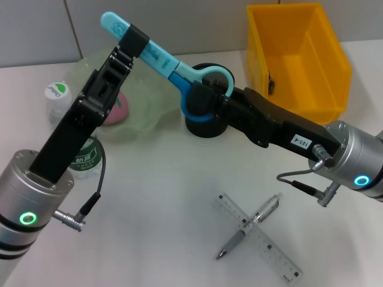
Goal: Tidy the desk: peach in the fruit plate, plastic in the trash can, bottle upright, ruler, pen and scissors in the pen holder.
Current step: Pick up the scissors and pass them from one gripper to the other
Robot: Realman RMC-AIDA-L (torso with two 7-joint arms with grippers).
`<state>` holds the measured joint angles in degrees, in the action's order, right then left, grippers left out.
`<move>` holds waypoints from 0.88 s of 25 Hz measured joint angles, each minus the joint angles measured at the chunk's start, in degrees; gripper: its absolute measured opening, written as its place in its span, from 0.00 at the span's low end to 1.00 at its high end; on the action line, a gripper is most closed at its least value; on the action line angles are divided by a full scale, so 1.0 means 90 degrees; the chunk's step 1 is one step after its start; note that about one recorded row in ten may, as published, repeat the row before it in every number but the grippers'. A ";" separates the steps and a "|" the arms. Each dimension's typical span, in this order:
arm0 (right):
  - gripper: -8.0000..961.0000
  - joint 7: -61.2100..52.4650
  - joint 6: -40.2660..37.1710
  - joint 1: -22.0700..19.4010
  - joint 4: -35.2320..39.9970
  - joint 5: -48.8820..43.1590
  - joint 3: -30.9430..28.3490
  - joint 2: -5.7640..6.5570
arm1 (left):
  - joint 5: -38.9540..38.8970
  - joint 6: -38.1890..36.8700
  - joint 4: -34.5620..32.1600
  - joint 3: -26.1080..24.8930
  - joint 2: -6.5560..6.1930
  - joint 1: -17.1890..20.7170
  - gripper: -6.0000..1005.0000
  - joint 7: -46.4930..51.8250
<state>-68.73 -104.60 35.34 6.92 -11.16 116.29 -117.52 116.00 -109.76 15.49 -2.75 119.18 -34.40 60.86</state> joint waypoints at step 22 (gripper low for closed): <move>0.20 0.0000 -0.0033 0.0065 0.0012 0.0049 -0.0026 0.0027 | 0.0011 0.0136 0.0007 -0.0137 0.0000 -0.0007 0.14 -0.0148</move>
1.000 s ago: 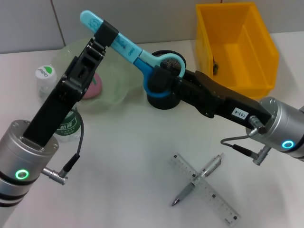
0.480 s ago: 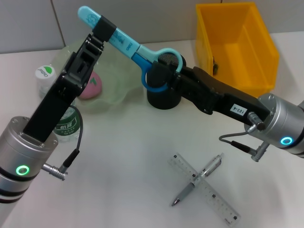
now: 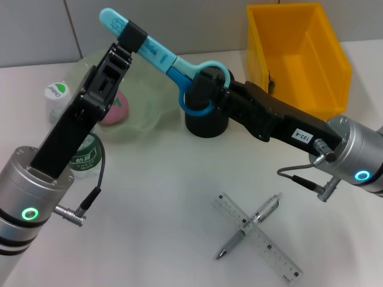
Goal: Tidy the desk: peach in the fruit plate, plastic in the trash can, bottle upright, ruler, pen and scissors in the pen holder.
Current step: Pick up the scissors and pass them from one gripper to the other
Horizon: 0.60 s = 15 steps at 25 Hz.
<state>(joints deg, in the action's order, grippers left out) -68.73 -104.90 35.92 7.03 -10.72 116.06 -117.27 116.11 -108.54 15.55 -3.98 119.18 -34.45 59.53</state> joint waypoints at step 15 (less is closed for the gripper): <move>0.10 0.0021 -0.0001 -0.0044 0.0000 0.0009 -0.0061 0.0003 | 0.0006 0.0050 0.0012 0.0004 0.0000 -0.0013 0.14 -0.0081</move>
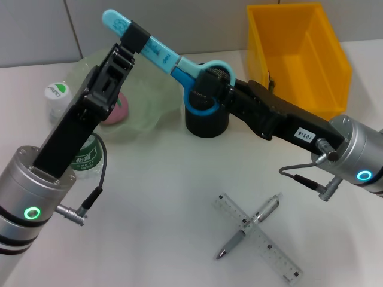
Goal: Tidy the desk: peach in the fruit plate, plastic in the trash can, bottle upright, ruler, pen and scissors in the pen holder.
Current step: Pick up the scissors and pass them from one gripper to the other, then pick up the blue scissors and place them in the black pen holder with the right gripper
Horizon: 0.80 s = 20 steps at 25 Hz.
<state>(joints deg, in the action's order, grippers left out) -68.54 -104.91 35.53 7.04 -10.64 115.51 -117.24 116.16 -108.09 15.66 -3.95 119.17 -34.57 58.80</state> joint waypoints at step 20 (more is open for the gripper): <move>0.09 0.0093 -0.0064 -0.0061 -0.0001 -0.0002 -0.0004 -0.0019 | 0.0000 -0.0139 -0.0007 -0.0001 -0.0011 0.0039 0.53 -0.0177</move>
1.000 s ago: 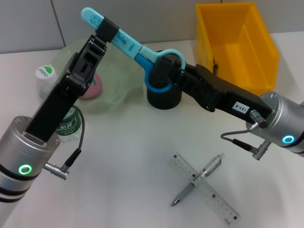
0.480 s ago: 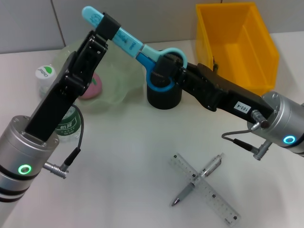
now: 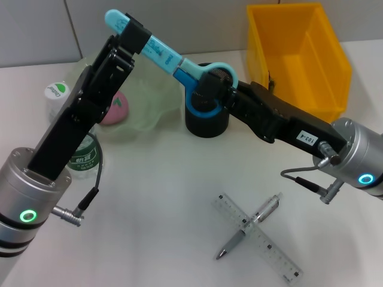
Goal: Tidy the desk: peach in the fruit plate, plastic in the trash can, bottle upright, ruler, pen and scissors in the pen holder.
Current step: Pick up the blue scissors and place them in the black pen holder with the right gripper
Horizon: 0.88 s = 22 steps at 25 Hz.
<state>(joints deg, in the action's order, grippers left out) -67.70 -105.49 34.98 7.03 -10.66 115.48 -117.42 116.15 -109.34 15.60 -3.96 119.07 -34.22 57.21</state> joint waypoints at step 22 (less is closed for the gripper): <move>0.09 0.0120 0.0370 -0.0443 -0.0277 -0.0408 -0.1233 0.1178 | 0.1992 -0.0159 -0.2809 0.0297 -0.0093 -0.0243 0.86 0.0201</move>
<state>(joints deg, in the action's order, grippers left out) -66.62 -102.16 30.99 4.54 -14.33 104.39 -106.81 134.08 -110.77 -9.68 -1.28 118.24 -36.41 59.02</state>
